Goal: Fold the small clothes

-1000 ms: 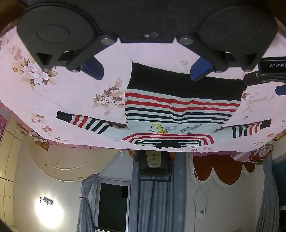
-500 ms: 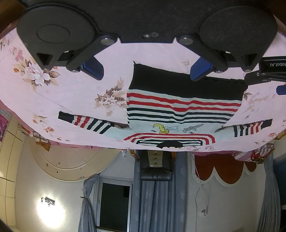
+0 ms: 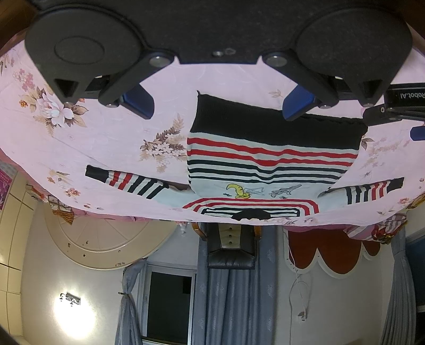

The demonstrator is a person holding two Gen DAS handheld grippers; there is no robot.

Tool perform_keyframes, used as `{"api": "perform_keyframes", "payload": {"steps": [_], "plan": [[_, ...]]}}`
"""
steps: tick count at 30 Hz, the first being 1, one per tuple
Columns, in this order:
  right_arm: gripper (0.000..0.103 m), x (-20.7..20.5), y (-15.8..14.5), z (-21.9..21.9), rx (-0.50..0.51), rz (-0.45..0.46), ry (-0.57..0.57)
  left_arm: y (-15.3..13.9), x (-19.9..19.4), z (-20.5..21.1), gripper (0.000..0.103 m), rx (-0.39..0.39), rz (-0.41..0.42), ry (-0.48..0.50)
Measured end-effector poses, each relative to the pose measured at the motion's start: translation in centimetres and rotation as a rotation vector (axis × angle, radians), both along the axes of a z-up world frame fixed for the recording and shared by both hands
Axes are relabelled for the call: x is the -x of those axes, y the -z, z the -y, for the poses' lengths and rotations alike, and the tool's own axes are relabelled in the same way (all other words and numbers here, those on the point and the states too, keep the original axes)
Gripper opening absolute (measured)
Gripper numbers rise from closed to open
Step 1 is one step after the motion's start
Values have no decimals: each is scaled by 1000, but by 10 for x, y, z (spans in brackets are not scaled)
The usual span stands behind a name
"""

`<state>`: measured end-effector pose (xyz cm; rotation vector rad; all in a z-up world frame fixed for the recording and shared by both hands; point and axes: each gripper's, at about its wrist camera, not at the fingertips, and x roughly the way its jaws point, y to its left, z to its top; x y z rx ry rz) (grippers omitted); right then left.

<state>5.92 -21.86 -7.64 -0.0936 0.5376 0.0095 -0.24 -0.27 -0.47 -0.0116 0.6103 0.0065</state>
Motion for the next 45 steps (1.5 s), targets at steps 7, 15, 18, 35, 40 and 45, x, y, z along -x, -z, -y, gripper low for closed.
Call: {"api": "perform_keyframes", "payload": {"steps": [7,15,18,35,40,45], "plan": [[102,-1,0,-5,9,-1,-8,1,0,-1,103,0,2,-3],[102,0,-1,-5,12,4,-10,1,-1,-1,103,-2,2,-3],[102,0,-1,-5,10,4,-9,0,-1,-1,103,-1,1,-2],[102,-1,-2,-5,12,-1,-14,-1,-1,-1,103,-2,-1,2],[102,-3,-1,-8,13,-5,-19,-1,-2,-1,103,-4,-2,-1],[102,-4,-1,-10,17,-7,-27,2,-4,-3,103,-3,-7,-3]]}}
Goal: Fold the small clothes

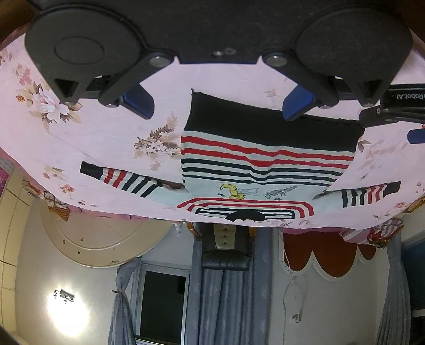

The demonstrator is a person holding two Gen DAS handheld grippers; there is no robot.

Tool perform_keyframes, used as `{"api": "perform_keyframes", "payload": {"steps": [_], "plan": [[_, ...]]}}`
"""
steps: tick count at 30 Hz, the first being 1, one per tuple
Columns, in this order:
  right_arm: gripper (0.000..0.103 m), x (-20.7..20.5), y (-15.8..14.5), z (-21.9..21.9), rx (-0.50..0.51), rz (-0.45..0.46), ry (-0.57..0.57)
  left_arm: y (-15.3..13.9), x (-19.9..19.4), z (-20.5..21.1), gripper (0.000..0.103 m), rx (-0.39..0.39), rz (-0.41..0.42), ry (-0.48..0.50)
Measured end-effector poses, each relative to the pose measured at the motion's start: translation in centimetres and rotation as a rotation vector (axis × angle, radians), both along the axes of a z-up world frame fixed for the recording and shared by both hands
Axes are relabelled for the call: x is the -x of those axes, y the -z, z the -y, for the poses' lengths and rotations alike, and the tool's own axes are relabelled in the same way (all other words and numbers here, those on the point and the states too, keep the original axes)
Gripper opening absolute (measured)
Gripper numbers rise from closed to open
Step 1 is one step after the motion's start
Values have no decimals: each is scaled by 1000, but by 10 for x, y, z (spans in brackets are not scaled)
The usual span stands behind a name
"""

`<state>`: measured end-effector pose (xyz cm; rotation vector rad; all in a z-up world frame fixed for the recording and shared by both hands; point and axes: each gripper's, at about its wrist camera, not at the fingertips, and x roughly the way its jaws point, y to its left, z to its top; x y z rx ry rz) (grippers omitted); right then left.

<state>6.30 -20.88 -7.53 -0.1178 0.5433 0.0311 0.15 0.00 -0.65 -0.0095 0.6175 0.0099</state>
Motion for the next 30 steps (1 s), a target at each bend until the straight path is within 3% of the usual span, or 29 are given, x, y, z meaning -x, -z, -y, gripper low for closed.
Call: {"api": "perform_keyframes", "payload": {"steps": [9,13,18,20,22,25,26,29,30], "plan": [[102,-5,3,1,0,-13,-4,3,-6,1,103,18,-18,10],[102,-14,7,18,-68,-31,21,14,-27,10,103,33,-106,65],[102,-40,12,47,-60,-25,81,14,-51,20,103,58,-46,55],[102,-54,12,67,-96,-20,107,13,-69,22,103,56,-19,54],[102,-76,10,95,-147,-11,145,14,-92,19,103,109,1,103],[101,-110,8,136,-176,26,208,15,-129,21,103,103,6,51],[95,-122,8,149,-178,43,232,16,-141,22,103,95,17,25],[61,-170,9,198,-209,69,315,21,-180,27,103,89,21,-21],[57,-190,12,217,-237,68,347,25,-194,30,103,93,10,-33]]}}
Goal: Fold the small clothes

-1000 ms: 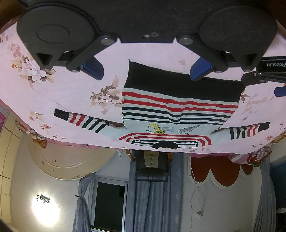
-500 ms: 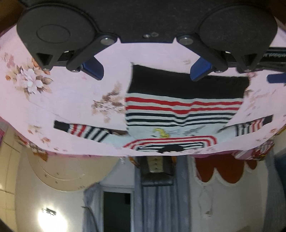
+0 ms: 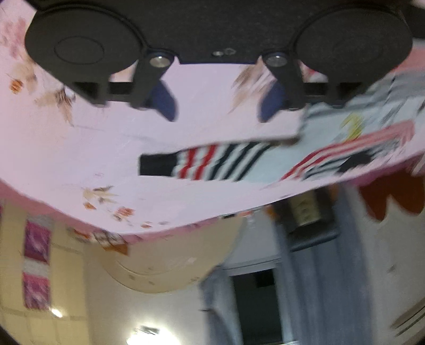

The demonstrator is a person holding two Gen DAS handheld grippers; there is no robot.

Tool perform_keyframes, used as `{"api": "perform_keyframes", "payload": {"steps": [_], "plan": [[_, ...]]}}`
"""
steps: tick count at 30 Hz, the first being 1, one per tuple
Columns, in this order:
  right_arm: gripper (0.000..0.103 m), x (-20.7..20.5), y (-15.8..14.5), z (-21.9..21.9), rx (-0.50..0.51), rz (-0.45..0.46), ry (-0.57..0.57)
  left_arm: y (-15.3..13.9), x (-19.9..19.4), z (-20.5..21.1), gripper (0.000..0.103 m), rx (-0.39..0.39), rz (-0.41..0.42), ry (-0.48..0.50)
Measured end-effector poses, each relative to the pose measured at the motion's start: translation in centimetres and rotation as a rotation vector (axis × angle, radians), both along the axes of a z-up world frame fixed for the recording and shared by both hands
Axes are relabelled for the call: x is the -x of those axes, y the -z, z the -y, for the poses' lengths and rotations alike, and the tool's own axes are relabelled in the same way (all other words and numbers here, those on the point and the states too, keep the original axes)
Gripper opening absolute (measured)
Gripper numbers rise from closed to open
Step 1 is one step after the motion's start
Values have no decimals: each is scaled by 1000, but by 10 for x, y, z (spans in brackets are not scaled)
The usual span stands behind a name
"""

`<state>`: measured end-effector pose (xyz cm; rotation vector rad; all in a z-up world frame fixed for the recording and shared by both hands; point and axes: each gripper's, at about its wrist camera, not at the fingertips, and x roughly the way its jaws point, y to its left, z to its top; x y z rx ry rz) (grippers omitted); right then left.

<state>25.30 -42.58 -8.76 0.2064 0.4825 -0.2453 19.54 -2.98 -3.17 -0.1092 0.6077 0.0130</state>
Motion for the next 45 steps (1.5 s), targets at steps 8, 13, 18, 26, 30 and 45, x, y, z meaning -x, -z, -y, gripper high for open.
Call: {"api": "perform_keyframes", "payload": {"steps": [8,13,18,26,30,45], "plan": [[42,-112,51,119,-375,6,173,37,-102,27,103,3,-130,-75],[41,-136,91,152,-602,12,258,56,-138,35,103,-33,-184,-101],[14,-142,97,144,-572,17,257,75,-159,31,103,-74,-267,-108],[7,-163,75,119,-350,-11,217,73,-178,-8,103,-60,-293,-85],[7,-169,36,62,-243,50,67,70,-186,-45,103,32,-247,-72],[7,-226,16,-265,-112,-117,-493,59,-198,-154,103,150,-185,-98]]}}
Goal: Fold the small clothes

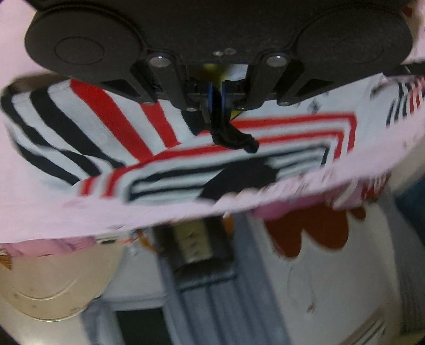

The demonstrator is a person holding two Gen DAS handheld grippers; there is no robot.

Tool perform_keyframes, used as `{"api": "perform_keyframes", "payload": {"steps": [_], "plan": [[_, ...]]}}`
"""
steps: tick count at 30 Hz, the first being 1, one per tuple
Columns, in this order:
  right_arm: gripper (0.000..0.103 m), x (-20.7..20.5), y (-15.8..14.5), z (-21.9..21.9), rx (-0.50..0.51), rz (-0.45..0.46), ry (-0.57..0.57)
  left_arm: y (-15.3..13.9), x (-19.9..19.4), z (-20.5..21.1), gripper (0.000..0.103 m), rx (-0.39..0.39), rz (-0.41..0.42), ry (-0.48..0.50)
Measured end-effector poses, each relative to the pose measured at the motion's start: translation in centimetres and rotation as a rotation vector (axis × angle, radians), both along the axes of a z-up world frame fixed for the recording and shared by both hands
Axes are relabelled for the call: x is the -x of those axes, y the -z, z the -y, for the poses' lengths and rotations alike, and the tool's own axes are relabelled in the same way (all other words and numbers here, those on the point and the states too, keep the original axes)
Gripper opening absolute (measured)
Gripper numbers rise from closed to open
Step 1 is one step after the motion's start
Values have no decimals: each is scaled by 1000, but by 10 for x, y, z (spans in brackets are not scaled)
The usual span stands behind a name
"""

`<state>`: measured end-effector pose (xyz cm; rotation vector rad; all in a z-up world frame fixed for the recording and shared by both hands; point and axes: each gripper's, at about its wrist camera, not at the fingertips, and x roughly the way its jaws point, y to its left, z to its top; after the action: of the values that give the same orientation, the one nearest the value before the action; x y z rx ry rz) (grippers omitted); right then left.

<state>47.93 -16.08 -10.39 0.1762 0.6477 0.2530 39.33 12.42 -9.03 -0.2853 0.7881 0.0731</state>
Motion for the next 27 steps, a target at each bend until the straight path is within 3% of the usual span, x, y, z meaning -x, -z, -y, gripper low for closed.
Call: {"api": "perform_keyframes", "payload": {"steps": [1,3,4,6,10,12,14,19,20,21,23,27], "plan": [[8,-5,6,-10,32,-14,-17,-1,-1,-3,103,11,3,2],[20,-4,18,-28,109,-45,-41,-2,-5,-5,103,53,18,13],[24,2,15,-32,139,-15,-48,-2,-8,-5,102,74,27,23],[40,19,3,-27,140,24,-54,-2,-16,5,102,112,40,62],[41,56,-17,8,74,58,35,8,-46,46,100,250,41,178],[41,70,-23,31,38,30,98,20,-66,73,60,335,-5,242],[40,75,-23,47,17,15,143,32,-83,98,58,386,-51,278],[39,88,-19,70,-12,1,237,43,-110,135,58,350,-63,297],[39,89,-17,72,-19,-2,251,42,-114,139,50,336,-62,303],[39,87,-11,72,-27,-5,261,41,-116,140,2,326,-63,318],[39,85,-8,75,-59,-15,285,41,-119,138,3,316,-80,346],[42,82,-5,86,-146,-35,313,18,-112,113,3,241,5,363]]}}
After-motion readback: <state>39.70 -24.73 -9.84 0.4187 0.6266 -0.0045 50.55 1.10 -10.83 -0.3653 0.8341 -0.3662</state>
